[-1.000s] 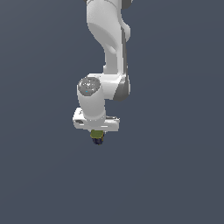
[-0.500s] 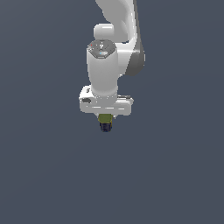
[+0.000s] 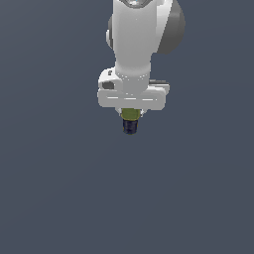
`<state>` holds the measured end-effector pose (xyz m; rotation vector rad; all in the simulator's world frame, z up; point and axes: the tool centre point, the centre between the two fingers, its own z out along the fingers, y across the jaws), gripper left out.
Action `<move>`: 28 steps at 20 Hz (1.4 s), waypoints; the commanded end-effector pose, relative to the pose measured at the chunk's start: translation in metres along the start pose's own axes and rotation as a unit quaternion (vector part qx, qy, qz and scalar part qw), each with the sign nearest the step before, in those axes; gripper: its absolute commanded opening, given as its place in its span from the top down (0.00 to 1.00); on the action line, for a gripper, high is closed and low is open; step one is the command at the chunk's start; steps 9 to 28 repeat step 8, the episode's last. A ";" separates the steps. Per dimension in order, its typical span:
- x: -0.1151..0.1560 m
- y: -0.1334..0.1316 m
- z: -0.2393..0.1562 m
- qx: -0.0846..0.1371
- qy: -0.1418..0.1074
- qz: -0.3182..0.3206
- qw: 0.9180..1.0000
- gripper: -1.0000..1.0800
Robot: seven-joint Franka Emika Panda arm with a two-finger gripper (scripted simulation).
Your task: Pick up the object and move it to a goal position.
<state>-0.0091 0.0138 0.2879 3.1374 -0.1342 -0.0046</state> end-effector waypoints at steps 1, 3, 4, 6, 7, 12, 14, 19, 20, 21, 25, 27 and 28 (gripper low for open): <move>-0.002 -0.006 -0.016 0.000 0.001 0.000 1.000 1.00; -0.003 -0.009 -0.023 0.000 0.001 0.000 1.000 1.00; -0.004 -0.010 -0.026 0.000 0.001 0.000 1.000 1.00; -0.004 -0.012 -0.029 0.000 0.001 0.000 1.000 1.00; -0.004 -0.012 -0.030 0.000 0.001 0.000 1.000 1.00; -0.004 -0.012 -0.030 0.000 0.001 0.000 1.000 1.00; -0.004 -0.012 -0.030 0.000 0.001 0.000 1.000 1.00; -0.004 -0.012 -0.030 0.000 0.001 0.000 1.000 1.00; -0.004 -0.012 -0.030 0.000 0.001 0.000 1.000 1.00; -0.004 -0.012 -0.030 0.000 0.001 0.000 1.000 1.00; -0.004 -0.012 -0.030 0.000 0.001 0.000 1.000 1.00; -0.004 -0.012 -0.030 0.000 0.001 0.000 1.000 1.00; -0.004 -0.012 -0.030 0.000 0.001 0.000 1.000 1.00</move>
